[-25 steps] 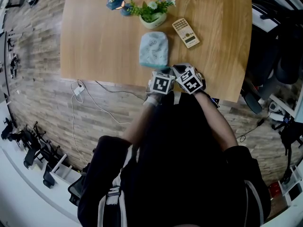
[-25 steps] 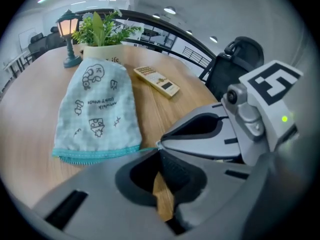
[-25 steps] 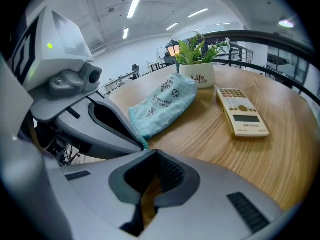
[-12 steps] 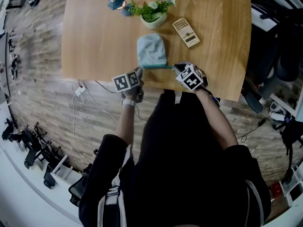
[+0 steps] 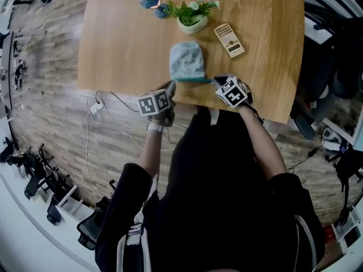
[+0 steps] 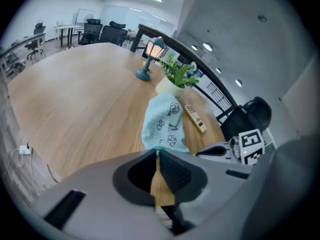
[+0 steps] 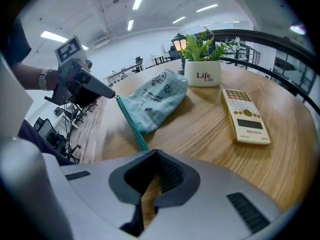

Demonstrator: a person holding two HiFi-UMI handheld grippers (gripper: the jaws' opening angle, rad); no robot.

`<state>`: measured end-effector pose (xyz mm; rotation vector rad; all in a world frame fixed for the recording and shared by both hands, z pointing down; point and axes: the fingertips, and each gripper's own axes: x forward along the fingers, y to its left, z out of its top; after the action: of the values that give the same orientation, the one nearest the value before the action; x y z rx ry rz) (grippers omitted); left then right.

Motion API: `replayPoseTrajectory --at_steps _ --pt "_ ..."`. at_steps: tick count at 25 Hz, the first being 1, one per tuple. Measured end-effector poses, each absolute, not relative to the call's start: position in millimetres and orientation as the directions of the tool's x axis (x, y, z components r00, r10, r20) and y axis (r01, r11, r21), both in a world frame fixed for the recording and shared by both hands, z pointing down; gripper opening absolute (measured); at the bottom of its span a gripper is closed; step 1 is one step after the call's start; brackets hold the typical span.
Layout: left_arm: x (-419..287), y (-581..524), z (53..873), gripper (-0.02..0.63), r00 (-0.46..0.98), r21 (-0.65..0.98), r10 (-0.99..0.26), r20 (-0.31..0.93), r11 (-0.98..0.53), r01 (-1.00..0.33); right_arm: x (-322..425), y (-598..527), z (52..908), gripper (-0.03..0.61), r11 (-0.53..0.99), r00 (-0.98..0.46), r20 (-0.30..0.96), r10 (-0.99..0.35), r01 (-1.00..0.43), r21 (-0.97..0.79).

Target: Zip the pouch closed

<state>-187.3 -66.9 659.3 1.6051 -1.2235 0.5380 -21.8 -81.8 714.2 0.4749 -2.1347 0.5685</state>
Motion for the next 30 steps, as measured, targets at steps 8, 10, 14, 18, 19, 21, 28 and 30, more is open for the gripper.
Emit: replayPoseTrajectory --at_steps 8,10,14,18,19,21,28,30 --pt "-218.7 -84.0 584.0 0.000 0.239 0.279 -0.675 0.698 -0.050 -0.959 -16.5 -83.1 716.5 0.012 0.771 -0.554 0.816 -0.166 -0.589 -0.243" --pt "-209.9 -94.6 554.6 0.000 0.211 0.196 -0.743 0.635 -0.108 -0.975 -16.2 -91.0 702.1 0.012 0.742 -0.573 0.789 -0.220 -0.623 -0.246" --pt "-193.1 -104.0 504.0 0.000 0.238 0.138 -0.829 0.506 -0.194 -0.971 -14.4 -119.6 637.3 0.012 0.698 -0.617 0.686 -0.386 -0.681 -0.220" --pt "-189.0 -108.2 436.4 -0.001 0.249 0.070 -0.904 0.347 -0.240 -0.968 1.9 -139.4 548.6 0.012 0.665 -0.615 0.538 -0.576 -0.735 -0.129" --pt "-190.9 -109.1 415.5 0.000 0.246 0.045 -0.921 0.303 -0.244 -0.969 7.9 -142.7 519.0 0.012 0.654 -0.610 0.482 -0.629 -0.750 -0.095" --pt "-196.0 -109.7 376.9 -0.001 0.253 -0.005 -0.943 0.215 -0.260 -0.966 21.5 -145.8 449.3 0.012 0.626 -0.593 0.344 -0.728 -0.779 -0.020" --pt "-216.7 -84.0 254.9 0.000 0.241 -0.044 -0.970 -0.026 -0.240 -0.970 65.1 -92.4 225.4 0.012 0.461 -0.479 -0.093 -0.873 -0.872 0.167" --pt "-219.2 -84.7 259.6 0.000 0.228 -0.069 -0.974 -0.009 -0.227 -0.971 70.0 -86.8 223.0 0.012 0.437 -0.456 -0.094 -0.885 -0.884 0.166"
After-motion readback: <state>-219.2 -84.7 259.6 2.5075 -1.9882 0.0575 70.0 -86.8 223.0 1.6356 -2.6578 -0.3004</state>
